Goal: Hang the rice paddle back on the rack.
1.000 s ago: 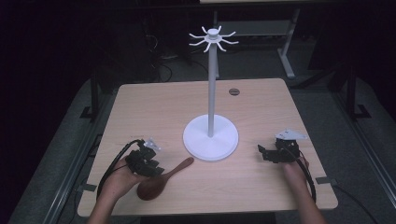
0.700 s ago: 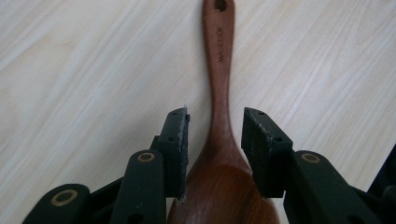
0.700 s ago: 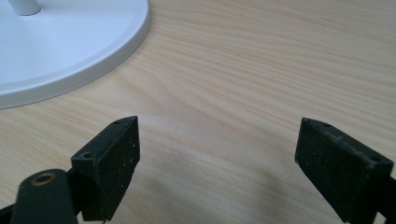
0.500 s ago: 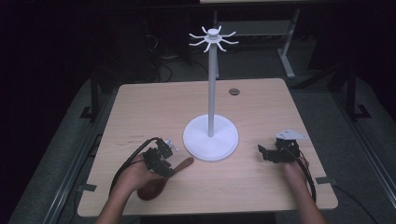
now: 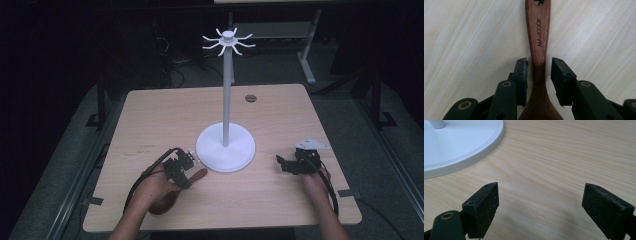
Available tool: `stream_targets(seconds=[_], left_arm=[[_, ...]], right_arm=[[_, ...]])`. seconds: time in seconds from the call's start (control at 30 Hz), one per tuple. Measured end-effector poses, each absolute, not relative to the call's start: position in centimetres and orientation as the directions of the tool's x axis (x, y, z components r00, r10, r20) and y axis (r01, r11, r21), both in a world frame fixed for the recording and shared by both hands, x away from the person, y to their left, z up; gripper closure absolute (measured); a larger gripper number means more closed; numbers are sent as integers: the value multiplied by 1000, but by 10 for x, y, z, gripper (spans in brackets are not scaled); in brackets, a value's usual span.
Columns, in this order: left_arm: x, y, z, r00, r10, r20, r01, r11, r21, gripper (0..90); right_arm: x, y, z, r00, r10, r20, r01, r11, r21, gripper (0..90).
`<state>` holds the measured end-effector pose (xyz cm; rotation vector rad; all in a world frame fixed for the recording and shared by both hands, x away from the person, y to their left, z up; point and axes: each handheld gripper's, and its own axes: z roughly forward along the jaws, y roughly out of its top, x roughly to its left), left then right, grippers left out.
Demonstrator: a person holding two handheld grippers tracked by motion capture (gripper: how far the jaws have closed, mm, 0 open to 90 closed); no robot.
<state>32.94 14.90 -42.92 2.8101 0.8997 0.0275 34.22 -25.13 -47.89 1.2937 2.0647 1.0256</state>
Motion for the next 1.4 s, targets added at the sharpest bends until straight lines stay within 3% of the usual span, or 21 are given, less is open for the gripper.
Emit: stream_targets(seconds=[0.83, 1.23, 1.4], left_arm=[[328, 146, -433, 798, 603, -1, 594, -786, 172, 774], [325, 167, -423, 784, 616, -79, 605, -729, 321, 774], [322, 182, -416, 782, 614, -108, 591, -676, 440, 774]], right_arm=[[342, -251, -479, -433, 901, -20, 531, 273, 803, 135], [342, -251, -479, -431, 902, -16, 531, 268, 803, 135], [342, -251, -479, -432, 902, -17, 530, 269, 804, 134]])
